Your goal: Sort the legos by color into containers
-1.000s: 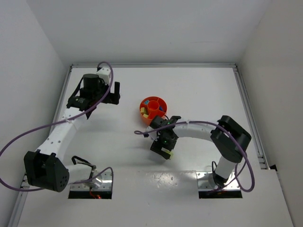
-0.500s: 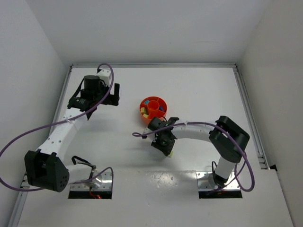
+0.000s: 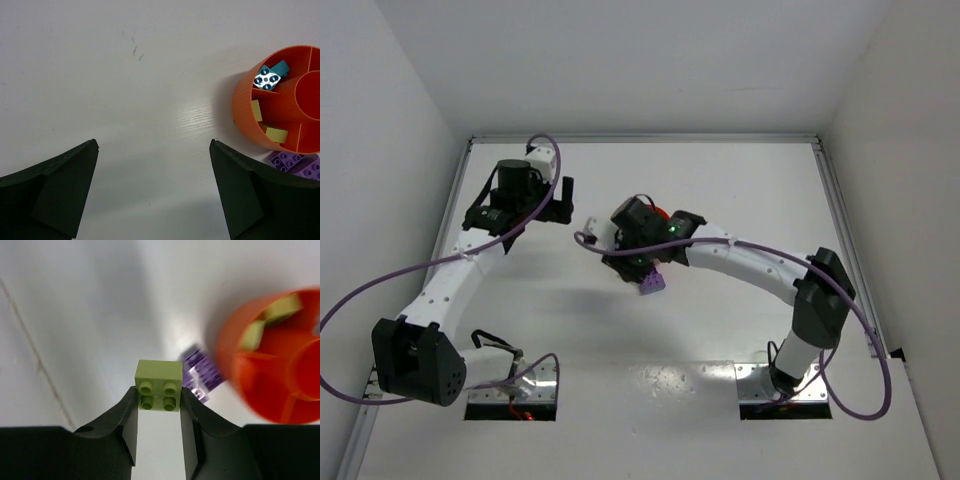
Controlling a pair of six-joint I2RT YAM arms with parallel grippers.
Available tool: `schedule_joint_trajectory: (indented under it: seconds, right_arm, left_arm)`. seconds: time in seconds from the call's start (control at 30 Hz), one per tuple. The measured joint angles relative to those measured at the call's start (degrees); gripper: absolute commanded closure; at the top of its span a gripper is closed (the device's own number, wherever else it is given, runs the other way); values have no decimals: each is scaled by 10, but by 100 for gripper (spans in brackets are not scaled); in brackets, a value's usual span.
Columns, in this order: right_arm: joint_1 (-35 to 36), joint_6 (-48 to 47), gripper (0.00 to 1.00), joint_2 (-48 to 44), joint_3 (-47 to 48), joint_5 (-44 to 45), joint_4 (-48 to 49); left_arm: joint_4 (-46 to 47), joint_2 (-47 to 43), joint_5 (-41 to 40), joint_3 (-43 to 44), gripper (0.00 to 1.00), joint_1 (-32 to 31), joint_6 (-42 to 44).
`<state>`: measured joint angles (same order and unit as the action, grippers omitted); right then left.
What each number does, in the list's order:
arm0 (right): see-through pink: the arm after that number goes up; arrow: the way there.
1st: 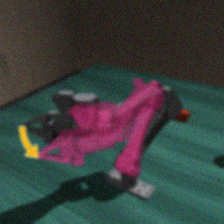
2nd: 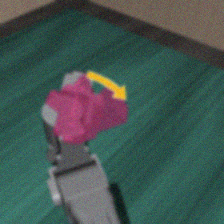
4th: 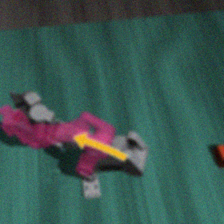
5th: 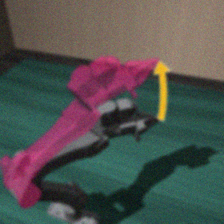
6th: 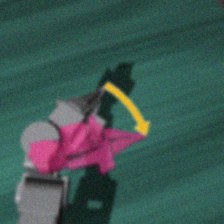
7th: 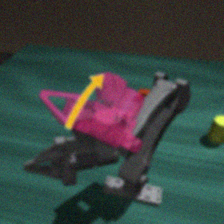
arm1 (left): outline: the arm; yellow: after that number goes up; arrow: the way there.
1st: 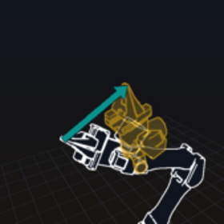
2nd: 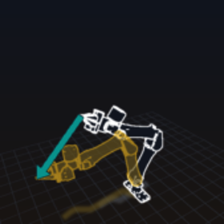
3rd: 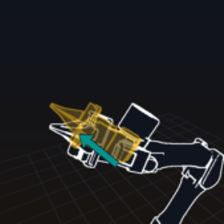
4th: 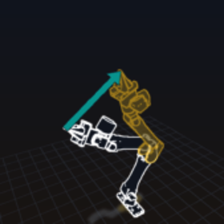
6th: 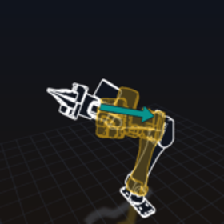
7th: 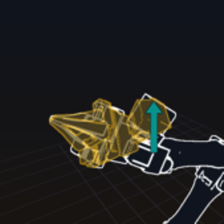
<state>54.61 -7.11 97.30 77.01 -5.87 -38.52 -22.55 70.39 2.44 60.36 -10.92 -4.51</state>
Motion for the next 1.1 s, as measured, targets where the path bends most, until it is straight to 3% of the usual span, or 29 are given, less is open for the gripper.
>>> schedule_joint_trajectory:
  seconds: [0.23, 0.6, 0.83, 1.1]
  right_arm:
    - [-37, -3, 81, 41, 130, 20, 56]
    - [-108, 16, 83, 174, 211, -19, 51]
    - [-131, 23, 83, 182, 248, -49, 50]
    - [-136, 24, 74, 183, 245, -67, 43]
  left_arm:
    - [0, 0, 14, 0, 0, 0, 0]
    - [1, 0, 18, 0, 0, 0, 3]
    - [6, 0, 19, -2, 0, 0, 9]
    - [8, 0, 24, -3, 0, 0, 13]
